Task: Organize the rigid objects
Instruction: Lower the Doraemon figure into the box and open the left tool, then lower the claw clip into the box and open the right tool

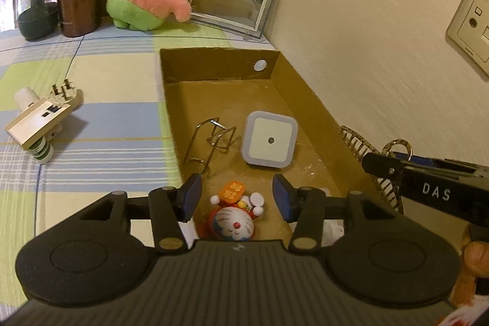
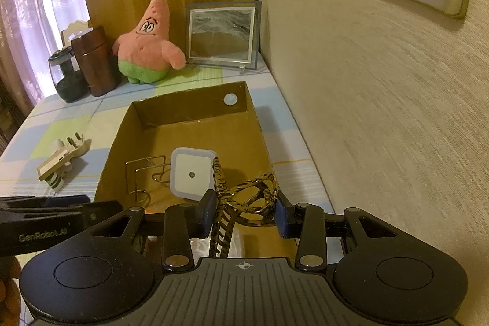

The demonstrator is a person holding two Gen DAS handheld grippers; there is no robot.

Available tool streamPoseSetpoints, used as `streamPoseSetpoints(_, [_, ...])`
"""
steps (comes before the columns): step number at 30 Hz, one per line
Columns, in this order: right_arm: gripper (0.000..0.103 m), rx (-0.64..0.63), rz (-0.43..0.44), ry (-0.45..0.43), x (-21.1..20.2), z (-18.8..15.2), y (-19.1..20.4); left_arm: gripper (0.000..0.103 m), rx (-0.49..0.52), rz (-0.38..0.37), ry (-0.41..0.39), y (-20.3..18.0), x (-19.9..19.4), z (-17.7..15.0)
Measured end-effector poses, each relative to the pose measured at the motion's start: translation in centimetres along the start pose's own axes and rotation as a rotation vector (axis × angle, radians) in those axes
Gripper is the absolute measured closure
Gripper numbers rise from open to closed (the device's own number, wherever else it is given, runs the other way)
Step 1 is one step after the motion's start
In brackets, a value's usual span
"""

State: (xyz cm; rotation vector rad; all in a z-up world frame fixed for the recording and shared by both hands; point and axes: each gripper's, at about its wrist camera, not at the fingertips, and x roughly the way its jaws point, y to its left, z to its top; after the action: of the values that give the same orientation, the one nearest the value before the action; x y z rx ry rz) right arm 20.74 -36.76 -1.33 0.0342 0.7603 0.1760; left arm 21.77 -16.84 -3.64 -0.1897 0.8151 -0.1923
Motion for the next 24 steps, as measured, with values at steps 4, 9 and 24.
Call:
streamPoseSetpoints(4, [0.067,-0.004,0.006,0.005,0.2,0.1,0.4,0.058,-0.002,0.001,-0.004,0.3,-0.6,-0.4])
streamPoseSetpoints(9, [0.067,-0.006,0.018,0.016,0.6,0.2,0.8,0.058,-0.011,0.001,-0.014,0.7,-1.2,-0.7])
streamPoseSetpoints(24, [0.067,0.055,0.129,0.003,1.8,0.9,2.1,0.058,-0.037,0.024,-0.025,2.3,-1.8,-0.9])
